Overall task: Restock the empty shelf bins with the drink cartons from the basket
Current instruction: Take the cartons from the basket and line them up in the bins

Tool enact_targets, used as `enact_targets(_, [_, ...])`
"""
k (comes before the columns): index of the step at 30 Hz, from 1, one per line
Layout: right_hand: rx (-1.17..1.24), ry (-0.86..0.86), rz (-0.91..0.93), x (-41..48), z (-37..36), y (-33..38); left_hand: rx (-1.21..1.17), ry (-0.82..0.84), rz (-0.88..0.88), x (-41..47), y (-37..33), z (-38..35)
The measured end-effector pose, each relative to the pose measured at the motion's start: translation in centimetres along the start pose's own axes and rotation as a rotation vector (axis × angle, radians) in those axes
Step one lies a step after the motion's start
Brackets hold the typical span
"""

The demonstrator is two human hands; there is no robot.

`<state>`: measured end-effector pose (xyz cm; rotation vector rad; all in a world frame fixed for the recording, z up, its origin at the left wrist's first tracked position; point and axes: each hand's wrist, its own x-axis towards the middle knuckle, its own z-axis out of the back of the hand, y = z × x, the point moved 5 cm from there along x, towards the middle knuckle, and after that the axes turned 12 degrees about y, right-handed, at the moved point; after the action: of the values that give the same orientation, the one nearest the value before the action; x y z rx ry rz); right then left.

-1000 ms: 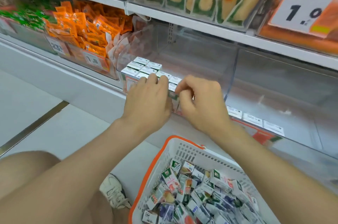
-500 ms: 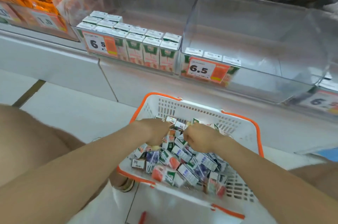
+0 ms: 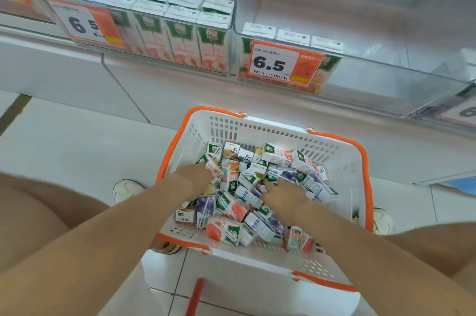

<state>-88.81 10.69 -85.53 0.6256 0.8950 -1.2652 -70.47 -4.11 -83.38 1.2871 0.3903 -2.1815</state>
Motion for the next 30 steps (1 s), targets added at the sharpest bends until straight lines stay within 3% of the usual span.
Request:
enact_targets(3, [0.018, -0.063, -0.044, 0.0, 0.2, -0.3, -0.037, -0.057, 0.033, 0.1, -0.7, -0.4])
enact_targets(7, [0.250, -0.048, -0.095, -0.5, 0.5, -1.5, -0.039, -0.109, 0.056, -0.5, -1.6, -0.7])
enact_targets(13, [0.815, -0.226, -0.047, -2.6, 2.5, -5.3, -0.210, -0.260, -0.004, -3.0, -0.7, 2.4])
enact_targets(17, [1.217, -0.321, 0.110, -6.5, 6.0, -6.5, -0.513, -0.417, -0.081, -6.5, -0.2, 6.3])
enact_targets(23, [1.280, -0.488, 0.205, -13.6, 11.7, -6.0, -0.917, -0.476, -0.314, -13.3, -0.3, 10.2])
enact_targets(26, [1.334, -0.596, 0.242, -16.9, 13.9, -5.7, -1.133, -0.429, -0.478, -16.8, -0.7, 11.3])
enact_targets(30, [1.375, -0.770, 0.274, -20.7, 15.5, -5.0, -1.203, -0.428, -0.573, -20.5, -1.1, 12.4])
